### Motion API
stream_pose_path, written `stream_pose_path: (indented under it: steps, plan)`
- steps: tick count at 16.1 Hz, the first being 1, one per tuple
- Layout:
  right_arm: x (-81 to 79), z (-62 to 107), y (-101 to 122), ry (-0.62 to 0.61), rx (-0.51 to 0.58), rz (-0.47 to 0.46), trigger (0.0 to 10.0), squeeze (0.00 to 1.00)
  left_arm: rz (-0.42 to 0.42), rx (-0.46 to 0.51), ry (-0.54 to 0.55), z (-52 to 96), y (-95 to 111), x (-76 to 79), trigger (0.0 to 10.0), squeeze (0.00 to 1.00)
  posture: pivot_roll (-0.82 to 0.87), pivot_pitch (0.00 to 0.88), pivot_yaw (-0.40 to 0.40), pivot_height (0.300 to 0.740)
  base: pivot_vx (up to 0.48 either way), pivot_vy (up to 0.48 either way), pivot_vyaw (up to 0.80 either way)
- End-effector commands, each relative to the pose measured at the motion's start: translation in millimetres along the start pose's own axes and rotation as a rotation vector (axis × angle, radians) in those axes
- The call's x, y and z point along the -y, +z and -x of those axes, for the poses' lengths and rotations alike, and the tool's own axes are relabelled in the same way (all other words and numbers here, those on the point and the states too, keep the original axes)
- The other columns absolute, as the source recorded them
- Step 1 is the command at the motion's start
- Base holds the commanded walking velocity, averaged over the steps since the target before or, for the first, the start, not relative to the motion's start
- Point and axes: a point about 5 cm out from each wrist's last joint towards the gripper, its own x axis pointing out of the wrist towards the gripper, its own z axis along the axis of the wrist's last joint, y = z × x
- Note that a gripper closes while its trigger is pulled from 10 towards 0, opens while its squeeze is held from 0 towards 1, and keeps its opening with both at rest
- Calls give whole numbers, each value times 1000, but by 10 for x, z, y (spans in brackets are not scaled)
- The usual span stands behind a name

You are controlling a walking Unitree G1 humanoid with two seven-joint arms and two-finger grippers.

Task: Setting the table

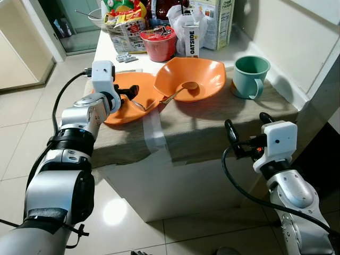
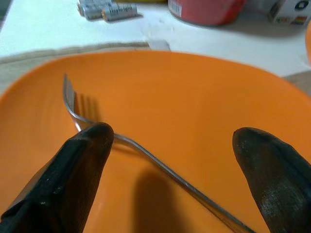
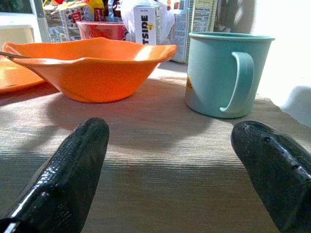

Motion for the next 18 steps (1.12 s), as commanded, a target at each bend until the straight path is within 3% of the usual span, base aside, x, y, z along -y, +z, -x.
stream_pose_path:
  steps: [1, 3, 10, 17, 18]
  plan:
    - [-24, -9, 45, 4, 11, -3, 10000, 0, -21, -15, 15, -1, 40, 2, 10000, 0, -293, 60, 139, 740, 0, 0, 0]
    - [-28, -15, 46, 5, 11, -4, 10000, 0, -30, -31, 12, -8, 30, 25, 10000, 0, -293, 60, 139, 740, 0, 0, 0]
    - [-46, -31, 46, 13, 5, -6, 10000, 0, 73, -167, 20, -21, -146, 23, 10000, 0, -290, 60, 140, 740, 0, 0, 0]
    - [-49, -33, 35, 14, -4, -5, 10000, 0, 111, -212, 45, -19, -209, -8, 10000, 0, -288, 66, 138, 740, 0, 0, 0]
    - [-50, -30, 31, 15, -6, -4, 10000, 0, 121, -216, 46, -17, -226, -15, 0, 0, -288, 68, 138, 740, 0, 0, 0]
